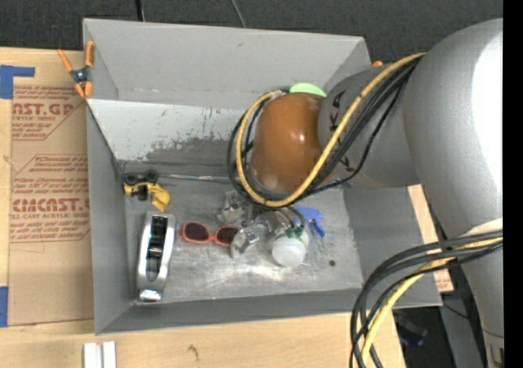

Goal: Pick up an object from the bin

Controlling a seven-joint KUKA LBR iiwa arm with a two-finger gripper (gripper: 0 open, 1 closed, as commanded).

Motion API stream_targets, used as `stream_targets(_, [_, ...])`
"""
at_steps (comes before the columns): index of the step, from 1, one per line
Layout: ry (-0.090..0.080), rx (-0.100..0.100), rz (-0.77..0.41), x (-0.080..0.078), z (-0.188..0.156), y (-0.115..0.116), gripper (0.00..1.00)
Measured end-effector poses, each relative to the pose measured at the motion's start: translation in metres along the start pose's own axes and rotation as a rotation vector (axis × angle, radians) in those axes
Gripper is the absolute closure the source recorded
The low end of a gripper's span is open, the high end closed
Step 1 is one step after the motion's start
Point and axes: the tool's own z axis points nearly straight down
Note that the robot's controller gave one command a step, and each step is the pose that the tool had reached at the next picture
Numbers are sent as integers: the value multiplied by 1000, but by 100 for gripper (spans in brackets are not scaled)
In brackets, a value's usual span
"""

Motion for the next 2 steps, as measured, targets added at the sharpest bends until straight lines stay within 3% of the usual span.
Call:
stream_targets(1, [0,0,0,0,0,0,100])
stream_targets(2, [-12,-9,-55,4,-1,-7,100])
